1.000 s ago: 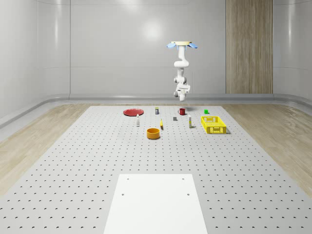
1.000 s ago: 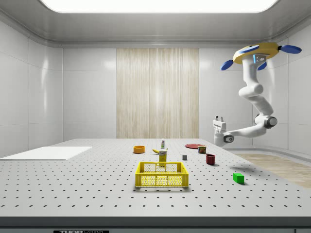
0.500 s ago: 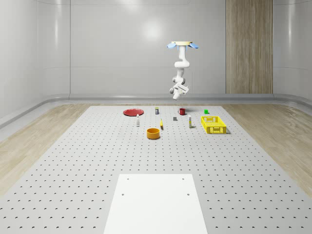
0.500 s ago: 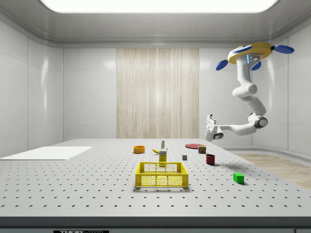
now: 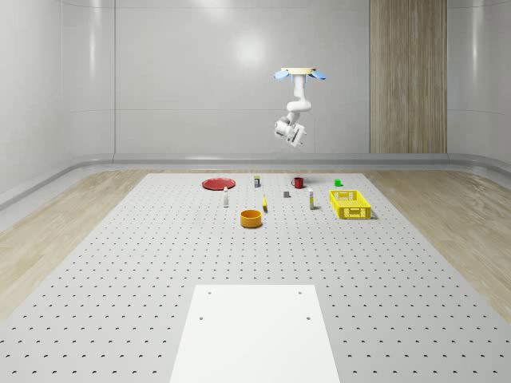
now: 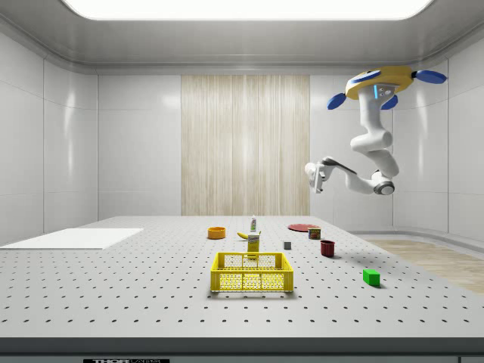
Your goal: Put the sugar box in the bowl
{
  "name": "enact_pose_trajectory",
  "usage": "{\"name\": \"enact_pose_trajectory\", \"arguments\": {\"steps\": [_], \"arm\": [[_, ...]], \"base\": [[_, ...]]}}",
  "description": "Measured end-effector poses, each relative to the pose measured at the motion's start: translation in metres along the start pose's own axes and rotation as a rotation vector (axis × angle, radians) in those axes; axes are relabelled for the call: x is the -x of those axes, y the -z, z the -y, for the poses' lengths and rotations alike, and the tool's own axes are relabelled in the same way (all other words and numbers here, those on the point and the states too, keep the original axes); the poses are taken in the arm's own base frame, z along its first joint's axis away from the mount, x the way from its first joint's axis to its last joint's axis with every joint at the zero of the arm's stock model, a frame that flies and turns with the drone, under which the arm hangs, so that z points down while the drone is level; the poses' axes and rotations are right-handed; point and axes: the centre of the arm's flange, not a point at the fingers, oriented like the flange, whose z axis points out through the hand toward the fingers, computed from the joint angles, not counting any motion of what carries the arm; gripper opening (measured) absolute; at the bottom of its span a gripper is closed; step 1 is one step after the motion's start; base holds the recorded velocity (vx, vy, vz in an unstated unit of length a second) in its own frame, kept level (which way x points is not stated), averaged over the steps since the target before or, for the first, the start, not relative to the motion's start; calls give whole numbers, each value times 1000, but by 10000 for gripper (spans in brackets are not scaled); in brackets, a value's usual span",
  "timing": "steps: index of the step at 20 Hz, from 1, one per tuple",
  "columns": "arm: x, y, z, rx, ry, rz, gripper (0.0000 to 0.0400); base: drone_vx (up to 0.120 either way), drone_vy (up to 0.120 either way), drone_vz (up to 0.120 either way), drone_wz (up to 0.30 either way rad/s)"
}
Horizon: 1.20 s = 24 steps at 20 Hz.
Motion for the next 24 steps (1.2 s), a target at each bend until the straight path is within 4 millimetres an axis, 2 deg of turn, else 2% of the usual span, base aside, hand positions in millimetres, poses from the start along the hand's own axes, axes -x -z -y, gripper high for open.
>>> {"name": "enact_pose_trajectory", "arguments": {"steps": [4, 9, 15, 17, 24], "arm": [[30, -10, 30, 315, 11, -316, 400], [47, -24, 46, 510, 19, -516, 400], [54, -33, 52, 598, 23, -610, 400], [55, -35, 53, 612, 23, -624, 400], [56, -37, 55, 634, 24, -648, 400]], "base": [[120, 0, 0, 0], [120, 0, -96, 0], [120, 0, -120, 0], [120, 0, -20, 0], [120, 114, 0, 0]]}}
